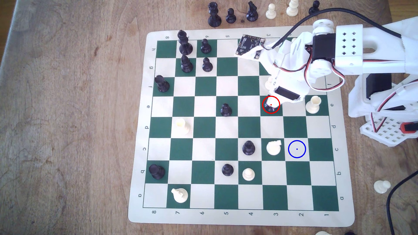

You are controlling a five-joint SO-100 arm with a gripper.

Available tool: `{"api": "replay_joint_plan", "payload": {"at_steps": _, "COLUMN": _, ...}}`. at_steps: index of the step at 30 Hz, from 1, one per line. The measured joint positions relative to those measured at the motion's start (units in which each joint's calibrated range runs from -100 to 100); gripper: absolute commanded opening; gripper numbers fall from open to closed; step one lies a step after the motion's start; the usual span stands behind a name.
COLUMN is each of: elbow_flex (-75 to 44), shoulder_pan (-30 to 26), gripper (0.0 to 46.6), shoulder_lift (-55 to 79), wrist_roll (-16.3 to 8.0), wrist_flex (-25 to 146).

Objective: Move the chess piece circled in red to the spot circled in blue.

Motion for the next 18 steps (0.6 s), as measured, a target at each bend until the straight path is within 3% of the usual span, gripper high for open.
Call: {"api": "replay_joint_plan", "payload": {"at_steps": 18, "elbow_flex": 0.00, "shoulder_pan": -1.99, "gripper": 11.7, "shoulder_lift": 5.03, "wrist_roll": 0.24, "wrist_flex": -2.63}}
